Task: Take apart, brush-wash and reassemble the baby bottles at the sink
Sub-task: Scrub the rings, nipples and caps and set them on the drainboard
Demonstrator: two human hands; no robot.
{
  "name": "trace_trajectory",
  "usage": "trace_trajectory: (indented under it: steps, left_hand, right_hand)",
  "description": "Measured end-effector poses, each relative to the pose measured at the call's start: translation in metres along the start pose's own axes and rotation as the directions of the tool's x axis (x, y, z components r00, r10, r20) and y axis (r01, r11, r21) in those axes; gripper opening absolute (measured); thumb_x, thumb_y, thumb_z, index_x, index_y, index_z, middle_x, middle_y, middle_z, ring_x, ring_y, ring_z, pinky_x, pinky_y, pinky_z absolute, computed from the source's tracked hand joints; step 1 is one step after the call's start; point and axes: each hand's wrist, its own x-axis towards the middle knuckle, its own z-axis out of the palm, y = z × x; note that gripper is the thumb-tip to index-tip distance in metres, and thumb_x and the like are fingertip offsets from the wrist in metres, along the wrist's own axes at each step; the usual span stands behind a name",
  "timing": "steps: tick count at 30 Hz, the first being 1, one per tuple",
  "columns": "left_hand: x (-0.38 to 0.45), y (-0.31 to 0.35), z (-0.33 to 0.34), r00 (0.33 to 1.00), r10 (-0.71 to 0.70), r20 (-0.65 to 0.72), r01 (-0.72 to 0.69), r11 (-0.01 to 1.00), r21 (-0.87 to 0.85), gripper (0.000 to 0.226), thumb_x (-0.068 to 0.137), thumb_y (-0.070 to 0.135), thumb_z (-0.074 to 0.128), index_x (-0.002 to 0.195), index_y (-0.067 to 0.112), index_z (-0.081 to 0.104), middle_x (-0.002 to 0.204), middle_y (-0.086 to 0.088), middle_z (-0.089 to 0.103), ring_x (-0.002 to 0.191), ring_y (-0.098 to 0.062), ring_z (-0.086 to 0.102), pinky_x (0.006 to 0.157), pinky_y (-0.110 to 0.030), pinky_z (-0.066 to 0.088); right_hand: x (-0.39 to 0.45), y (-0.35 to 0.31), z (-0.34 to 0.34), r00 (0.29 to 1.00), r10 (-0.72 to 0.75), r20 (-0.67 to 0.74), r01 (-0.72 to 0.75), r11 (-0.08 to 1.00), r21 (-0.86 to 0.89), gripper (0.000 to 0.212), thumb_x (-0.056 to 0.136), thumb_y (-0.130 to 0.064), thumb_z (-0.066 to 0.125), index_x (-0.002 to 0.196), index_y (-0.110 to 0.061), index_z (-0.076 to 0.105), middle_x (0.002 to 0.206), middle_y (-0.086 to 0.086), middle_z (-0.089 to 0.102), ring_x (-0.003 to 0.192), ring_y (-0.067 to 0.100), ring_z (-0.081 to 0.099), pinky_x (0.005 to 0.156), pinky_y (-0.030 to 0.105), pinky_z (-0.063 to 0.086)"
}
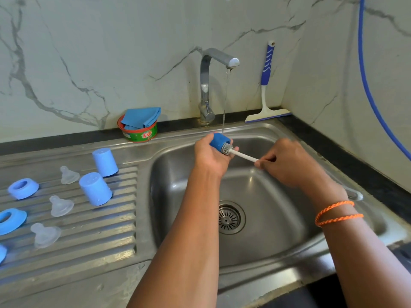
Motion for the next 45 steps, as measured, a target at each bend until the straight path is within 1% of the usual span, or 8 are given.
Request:
trace_trajectory:
  steps: [5, 11, 19, 24, 30, 34, 40, 45]
  left_hand:
    - [-0.008, 0.004, -0.001, 1.0, 0.0, -0.002, 0.0, 1.0, 0.029, 0.031, 0.09, 0.033, 0.08, 0.101, 0.009, 0.065, 0.093, -0.007, 0.065, 0.08, -0.019, 0.067, 0.105, -0.05, 0.053]
    - [-0.007, 0.005, 0.0, 0.998, 0.034, -0.058, -0.039, 0.995, -0.093, 0.035, 0.091, 0.014, 0.079, 0.116, 0.003, 0.058, 0.118, -0.019, 0.059, 0.111, -0.034, 0.068, 0.104, -0.05, 0.055]
    - [-0.008, 0.005, -0.003, 0.998, 0.006, 0.069, 0.002, 0.993, -0.12, 0.03, 0.105, 0.017, 0.054, 0.132, 0.003, 0.055, 0.117, -0.018, 0.061, 0.106, -0.032, 0.063, 0.109, -0.064, 0.045]
    - [-0.008, 0.013, 0.001, 0.996, 0.051, 0.069, -0.042, 0.992, -0.122, 0.024, 0.096, 0.017, 0.074, 0.107, 0.002, 0.061, 0.096, -0.013, 0.058, 0.087, -0.023, 0.062, 0.104, -0.046, 0.055]
    - [-0.008, 0.015, 0.005, 0.957, 0.281, 0.072, -0.283, 0.959, 0.015, 0.014, 0.101, 0.015, 0.067, 0.109, 0.005, 0.068, 0.111, -0.013, 0.068, 0.098, -0.022, 0.067, 0.094, -0.037, 0.059]
    - [-0.005, 0.017, 0.004, 0.777, 0.607, 0.168, -0.559, 0.543, 0.627, 0.016, 0.096, 0.032, 0.074, 0.1, 0.017, 0.075, 0.105, 0.0, 0.073, 0.09, -0.01, 0.066, 0.07, -0.021, 0.056]
    - [-0.014, 0.031, -0.002, 0.595, 0.763, 0.252, -0.602, 0.215, 0.769, 0.017, 0.098, 0.023, 0.069, 0.111, 0.011, 0.072, 0.103, 0.01, 0.066, 0.087, 0.011, 0.06, 0.074, -0.008, 0.044]
    - [-0.025, 0.041, -0.006, 0.408, 0.788, 0.462, -0.619, -0.134, 0.774, 0.018, 0.096, 0.019, 0.07, 0.114, 0.021, 0.072, 0.112, 0.007, 0.069, 0.101, -0.01, 0.063, 0.087, -0.019, 0.046]
  right_hand:
    - [-0.002, 0.0, 0.004, 0.996, -0.092, 0.009, 0.091, 0.993, 0.079, 0.027, 0.097, -0.031, 0.076, 0.08, -0.011, 0.082, 0.057, 0.011, 0.058, 0.049, 0.011, 0.042, 0.047, 0.021, 0.034]
    - [0.001, 0.007, 0.013, 0.994, -0.02, -0.104, 0.033, 0.992, 0.123, 0.029, 0.098, -0.033, 0.074, 0.077, -0.015, 0.08, 0.068, 0.013, 0.069, 0.06, 0.023, 0.057, 0.055, 0.037, 0.046]
    - [0.005, 0.013, 0.001, 0.996, -0.09, 0.027, 0.088, 0.994, 0.072, 0.026, 0.097, -0.031, 0.076, 0.078, -0.013, 0.082, 0.065, 0.011, 0.066, 0.057, 0.015, 0.049, 0.057, 0.031, 0.043]
    - [0.004, 0.013, 0.01, 0.996, -0.076, -0.038, 0.083, 0.966, 0.244, 0.024, 0.097, -0.029, 0.076, 0.079, -0.015, 0.082, 0.057, 0.007, 0.059, 0.045, 0.005, 0.041, 0.047, 0.019, 0.034]
    - [-0.002, 0.011, 0.011, 0.97, 0.024, 0.244, -0.166, 0.795, 0.583, 0.034, 0.107, -0.021, 0.062, 0.092, 0.006, 0.075, 0.06, 0.007, 0.048, 0.041, 0.01, 0.035, 0.04, 0.02, 0.026]
    - [-0.003, 0.008, 0.016, 0.981, 0.038, 0.19, -0.14, 0.82, 0.555, 0.035, 0.106, -0.024, 0.063, 0.086, 0.001, 0.076, 0.058, 0.005, 0.05, 0.041, 0.012, 0.038, 0.04, 0.021, 0.03]
    - [-0.006, -0.004, 0.024, 0.963, -0.045, 0.265, -0.132, 0.781, 0.61, 0.035, 0.106, -0.026, 0.063, 0.087, 0.0, 0.076, 0.062, 0.006, 0.049, 0.048, 0.014, 0.038, 0.043, 0.023, 0.03]
    - [-0.006, 0.004, 0.026, 0.97, 0.05, 0.236, -0.158, 0.87, 0.466, 0.032, 0.102, -0.026, 0.067, 0.079, -0.006, 0.078, 0.061, 0.006, 0.056, 0.045, 0.014, 0.043, 0.042, 0.023, 0.036]
